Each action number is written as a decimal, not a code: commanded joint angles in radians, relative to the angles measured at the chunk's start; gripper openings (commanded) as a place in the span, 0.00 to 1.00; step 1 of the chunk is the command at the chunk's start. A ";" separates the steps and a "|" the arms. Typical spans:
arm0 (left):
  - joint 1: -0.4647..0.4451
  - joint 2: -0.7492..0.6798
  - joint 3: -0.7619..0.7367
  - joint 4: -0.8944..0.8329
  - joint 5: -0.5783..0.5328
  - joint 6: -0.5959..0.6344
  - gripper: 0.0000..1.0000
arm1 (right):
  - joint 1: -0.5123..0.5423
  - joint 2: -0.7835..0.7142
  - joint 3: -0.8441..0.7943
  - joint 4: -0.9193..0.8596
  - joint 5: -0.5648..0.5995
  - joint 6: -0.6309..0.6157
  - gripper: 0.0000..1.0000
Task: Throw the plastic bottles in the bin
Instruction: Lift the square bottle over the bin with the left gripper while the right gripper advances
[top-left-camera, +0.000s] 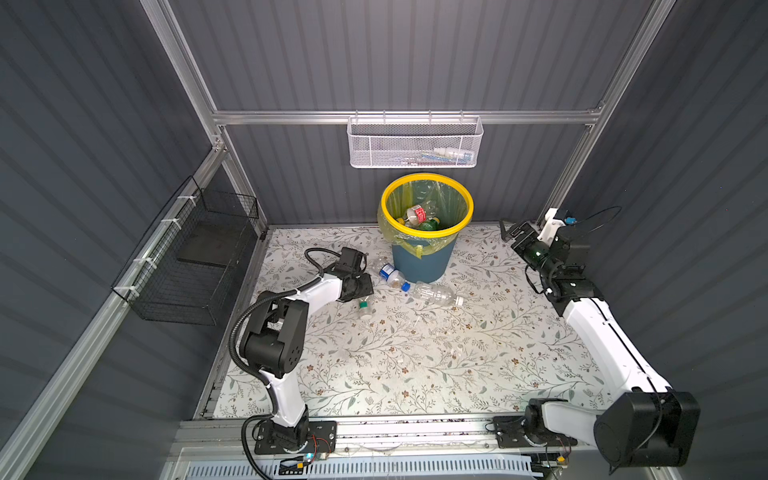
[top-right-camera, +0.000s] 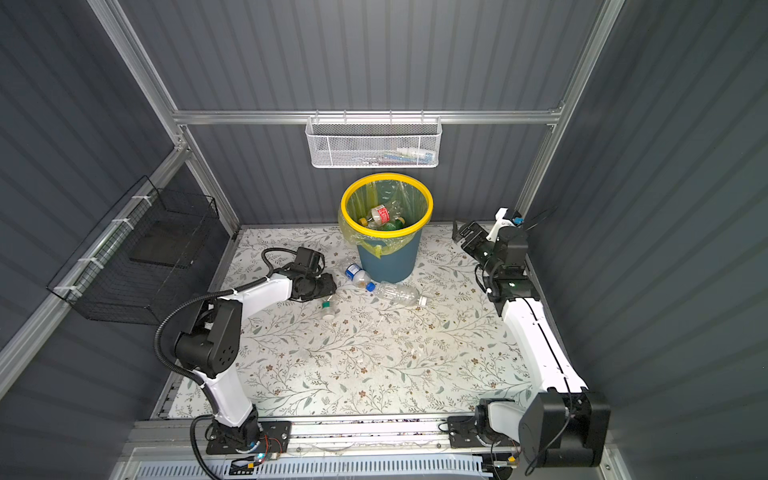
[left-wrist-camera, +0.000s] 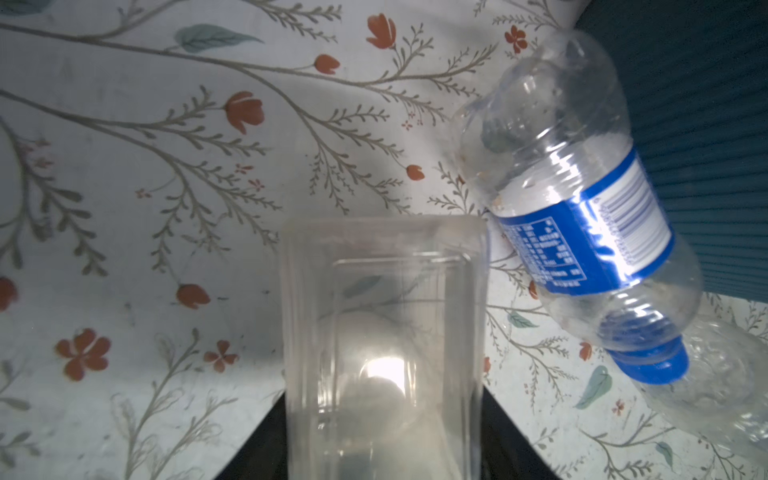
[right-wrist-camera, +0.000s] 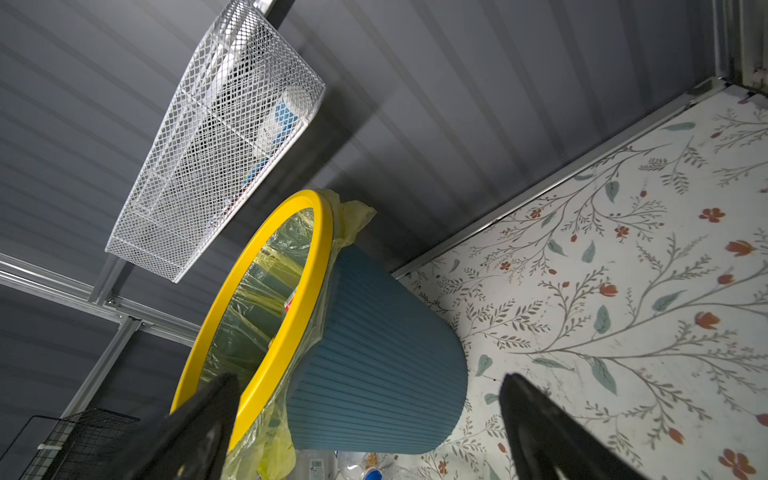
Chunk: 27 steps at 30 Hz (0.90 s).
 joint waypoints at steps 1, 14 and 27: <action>0.005 -0.086 -0.044 0.011 -0.022 0.035 0.55 | -0.004 -0.008 -0.045 -0.107 0.030 -0.074 0.99; 0.005 -0.454 -0.223 0.204 -0.003 0.084 0.53 | 0.004 -0.038 -0.219 -0.328 -0.001 -0.164 0.98; 0.005 -0.989 -0.304 0.428 0.077 0.185 0.56 | 0.079 -0.047 -0.270 -0.356 0.049 -0.172 0.96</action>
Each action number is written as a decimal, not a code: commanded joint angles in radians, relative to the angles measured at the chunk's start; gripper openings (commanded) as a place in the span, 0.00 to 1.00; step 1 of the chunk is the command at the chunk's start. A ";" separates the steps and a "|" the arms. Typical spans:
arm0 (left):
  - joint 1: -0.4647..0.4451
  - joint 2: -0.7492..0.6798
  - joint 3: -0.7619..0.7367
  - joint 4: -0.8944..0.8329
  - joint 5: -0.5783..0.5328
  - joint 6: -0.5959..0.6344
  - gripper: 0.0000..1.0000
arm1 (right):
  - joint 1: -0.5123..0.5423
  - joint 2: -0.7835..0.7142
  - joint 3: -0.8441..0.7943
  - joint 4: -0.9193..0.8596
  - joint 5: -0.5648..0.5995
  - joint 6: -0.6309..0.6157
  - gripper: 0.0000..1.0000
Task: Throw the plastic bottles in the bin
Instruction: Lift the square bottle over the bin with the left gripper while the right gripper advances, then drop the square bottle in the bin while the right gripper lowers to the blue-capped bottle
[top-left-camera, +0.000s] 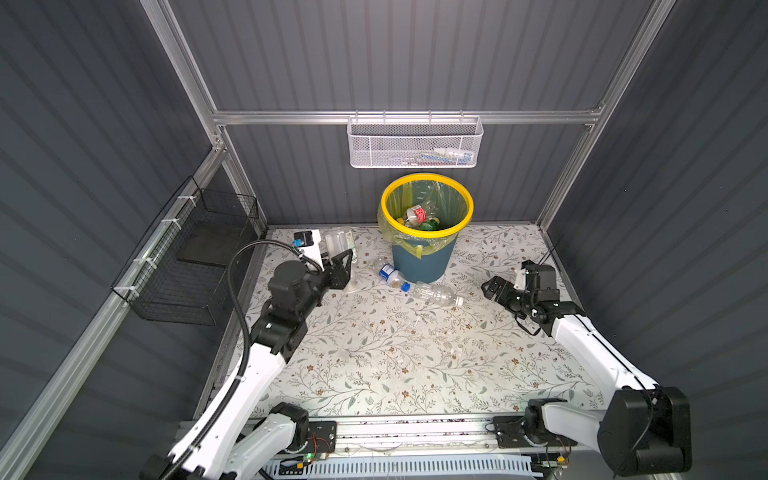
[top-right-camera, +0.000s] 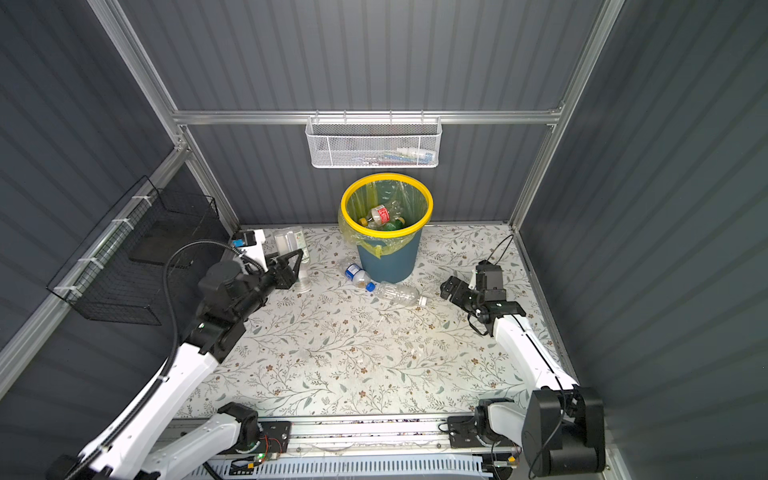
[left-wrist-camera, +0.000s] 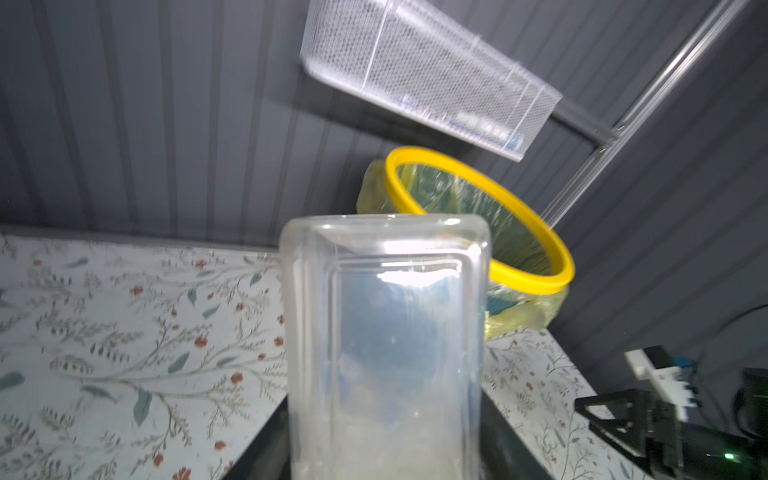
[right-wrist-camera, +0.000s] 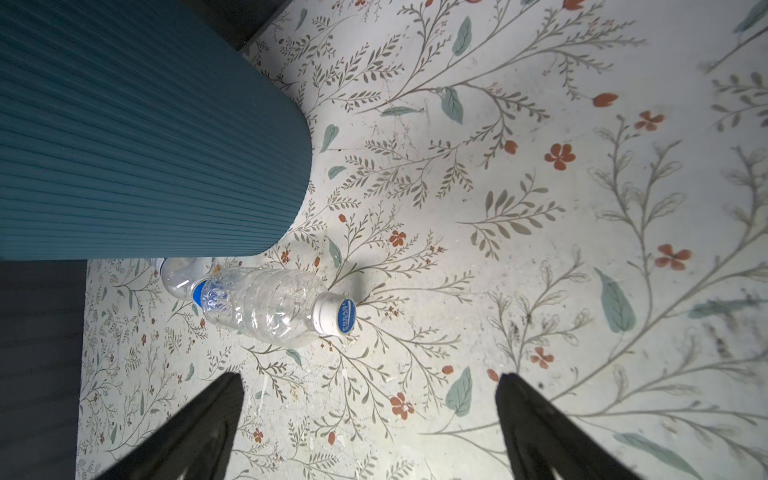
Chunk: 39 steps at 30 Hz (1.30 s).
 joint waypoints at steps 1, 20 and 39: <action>0.006 -0.083 0.001 0.123 0.054 0.062 0.56 | 0.024 -0.012 -0.007 -0.014 0.028 -0.004 0.96; -0.132 0.830 1.062 -0.303 0.106 0.075 1.00 | 0.175 0.014 0.066 -0.060 0.067 -0.056 0.98; 0.042 0.387 0.428 -0.247 -0.117 0.095 1.00 | 0.221 0.350 0.357 -0.237 -0.012 -0.550 0.98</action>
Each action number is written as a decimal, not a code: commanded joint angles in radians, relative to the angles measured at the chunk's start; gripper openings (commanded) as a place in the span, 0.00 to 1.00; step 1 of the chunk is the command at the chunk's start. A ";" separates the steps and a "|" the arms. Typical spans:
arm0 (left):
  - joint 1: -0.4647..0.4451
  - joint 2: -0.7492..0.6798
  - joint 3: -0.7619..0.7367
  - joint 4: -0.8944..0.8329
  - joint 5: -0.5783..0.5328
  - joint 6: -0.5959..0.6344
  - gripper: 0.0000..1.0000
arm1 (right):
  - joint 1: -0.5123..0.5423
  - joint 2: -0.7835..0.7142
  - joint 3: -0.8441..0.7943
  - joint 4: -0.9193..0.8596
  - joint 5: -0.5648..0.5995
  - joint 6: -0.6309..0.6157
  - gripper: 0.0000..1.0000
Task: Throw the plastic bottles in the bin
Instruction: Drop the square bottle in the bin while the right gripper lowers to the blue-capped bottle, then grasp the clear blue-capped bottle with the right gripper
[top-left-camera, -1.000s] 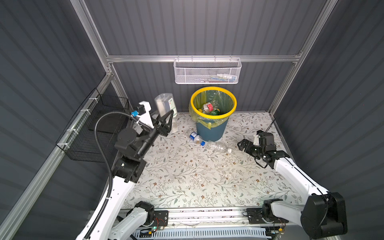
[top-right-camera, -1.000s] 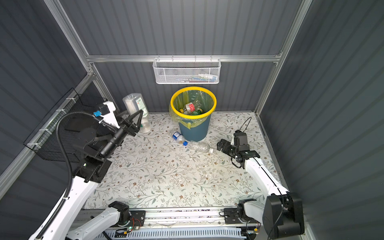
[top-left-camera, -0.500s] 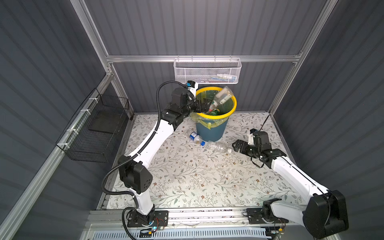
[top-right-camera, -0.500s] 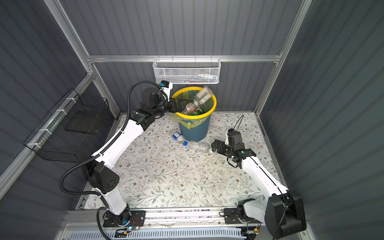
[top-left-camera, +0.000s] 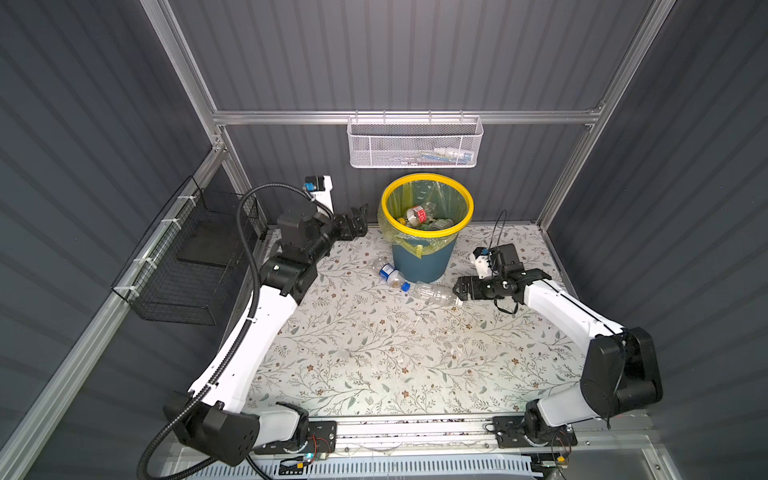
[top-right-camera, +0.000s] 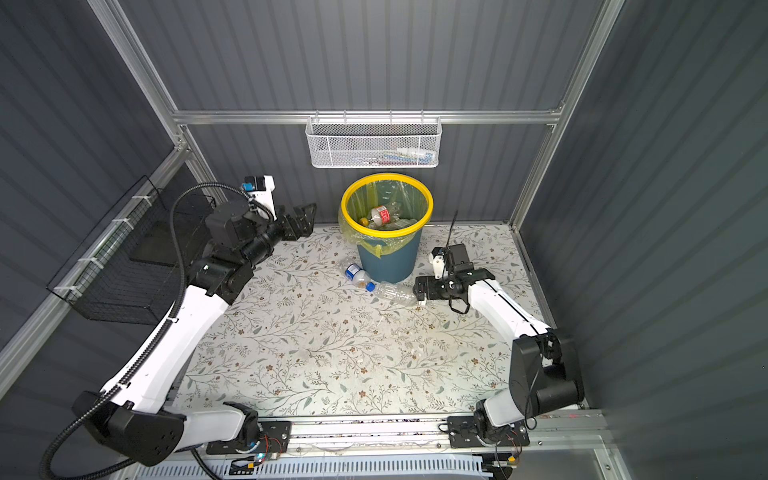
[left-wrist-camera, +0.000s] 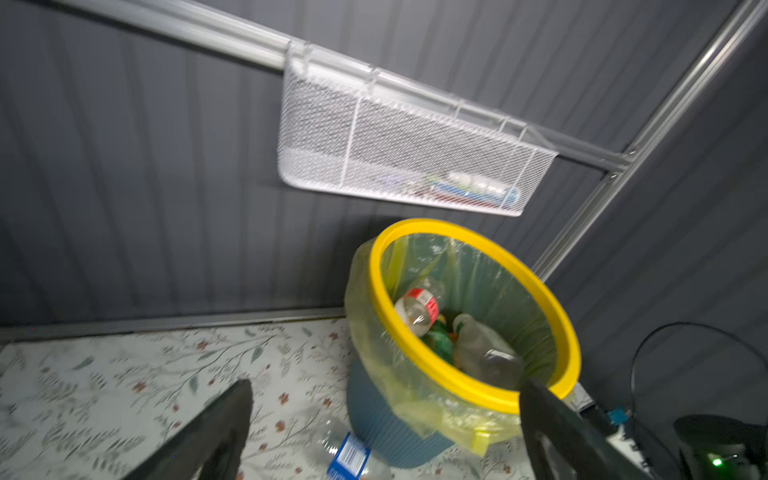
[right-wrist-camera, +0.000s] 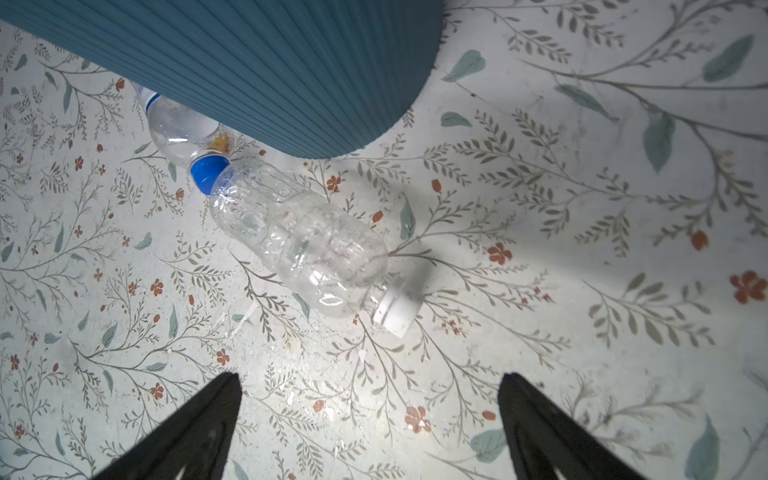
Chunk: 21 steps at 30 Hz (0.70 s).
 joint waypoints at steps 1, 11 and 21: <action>0.045 -0.028 -0.097 -0.037 -0.056 0.012 1.00 | 0.028 0.026 0.029 -0.027 0.017 -0.132 0.98; 0.146 -0.046 -0.293 0.010 0.033 -0.067 1.00 | 0.104 0.175 0.047 0.071 0.034 -0.293 0.98; 0.157 0.021 -0.317 0.052 0.090 -0.092 1.00 | 0.171 0.250 0.064 0.214 0.192 -0.413 0.99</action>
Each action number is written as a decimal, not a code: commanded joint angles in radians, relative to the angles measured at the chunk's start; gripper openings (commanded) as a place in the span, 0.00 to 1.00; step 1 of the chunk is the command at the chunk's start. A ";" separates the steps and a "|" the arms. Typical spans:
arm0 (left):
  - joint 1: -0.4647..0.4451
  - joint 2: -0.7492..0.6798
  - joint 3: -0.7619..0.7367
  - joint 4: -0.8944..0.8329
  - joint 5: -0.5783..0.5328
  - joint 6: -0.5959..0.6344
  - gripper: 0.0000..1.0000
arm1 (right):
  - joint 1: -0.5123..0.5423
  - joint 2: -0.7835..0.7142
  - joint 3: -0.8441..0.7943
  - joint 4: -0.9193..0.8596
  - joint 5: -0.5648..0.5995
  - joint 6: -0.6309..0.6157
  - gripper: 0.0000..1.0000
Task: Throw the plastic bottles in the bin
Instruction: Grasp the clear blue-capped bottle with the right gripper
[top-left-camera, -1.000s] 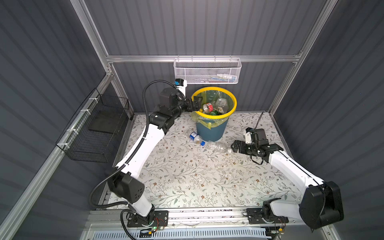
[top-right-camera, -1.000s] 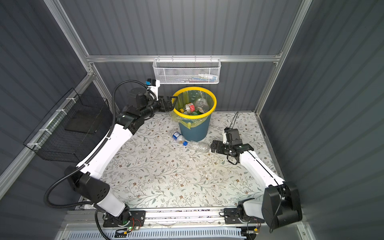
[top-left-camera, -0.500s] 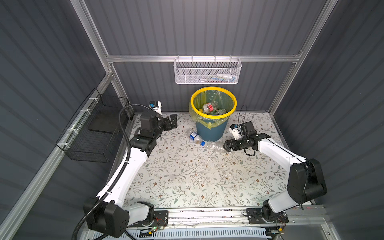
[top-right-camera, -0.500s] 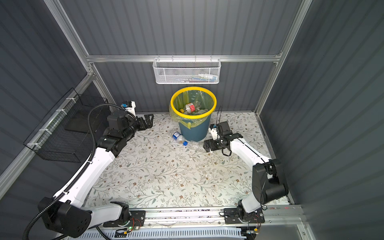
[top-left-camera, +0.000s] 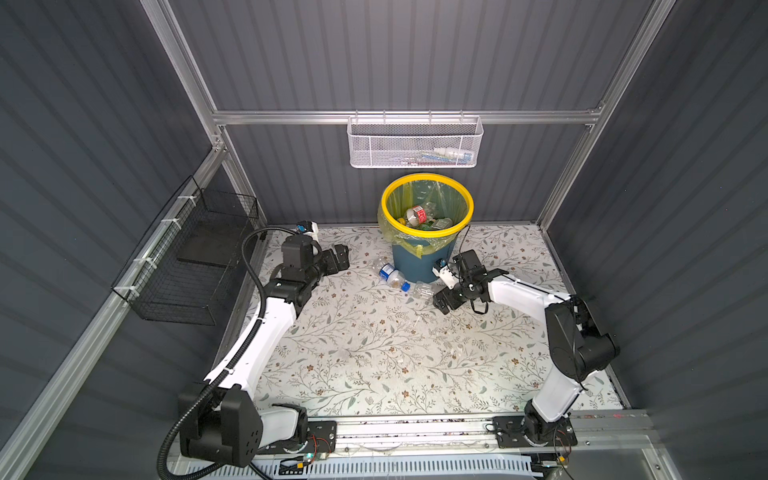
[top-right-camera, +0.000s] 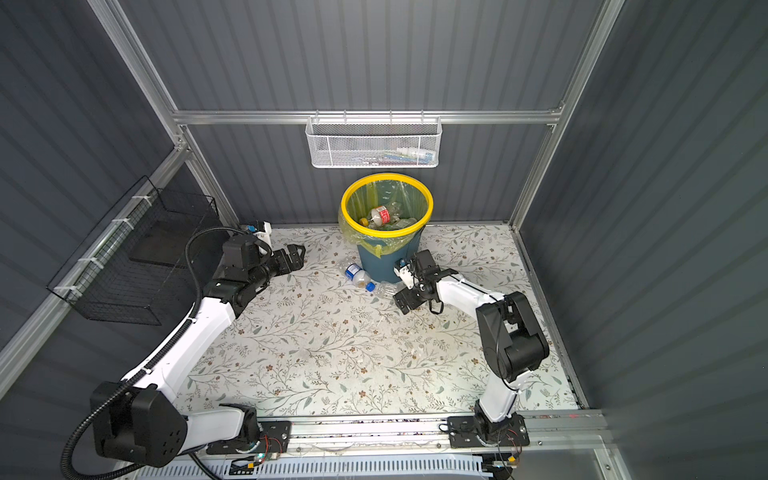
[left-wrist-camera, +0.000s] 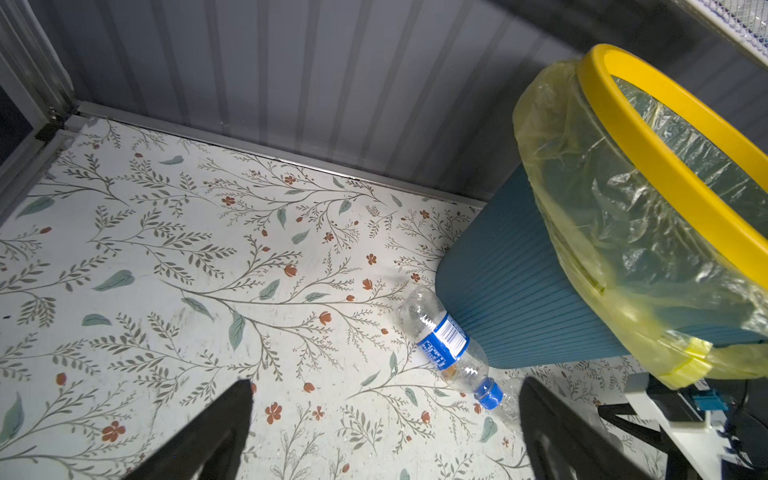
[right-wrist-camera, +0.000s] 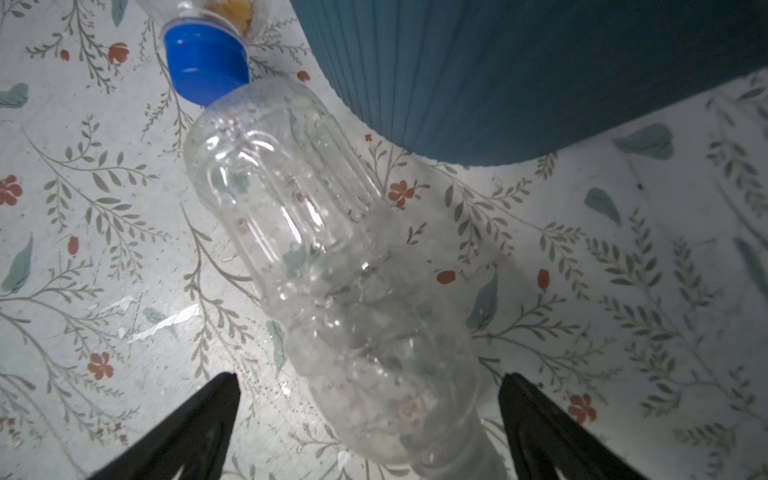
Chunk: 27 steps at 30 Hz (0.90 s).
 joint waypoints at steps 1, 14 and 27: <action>0.010 0.017 -0.011 0.041 0.039 -0.021 1.00 | 0.018 0.017 0.027 0.070 0.080 -0.071 0.99; 0.014 0.050 -0.012 0.050 0.060 -0.028 1.00 | 0.052 0.138 0.105 -0.044 0.078 -0.157 0.93; 0.017 0.065 -0.046 0.082 0.076 -0.046 1.00 | 0.074 0.050 0.040 -0.079 0.074 -0.064 0.60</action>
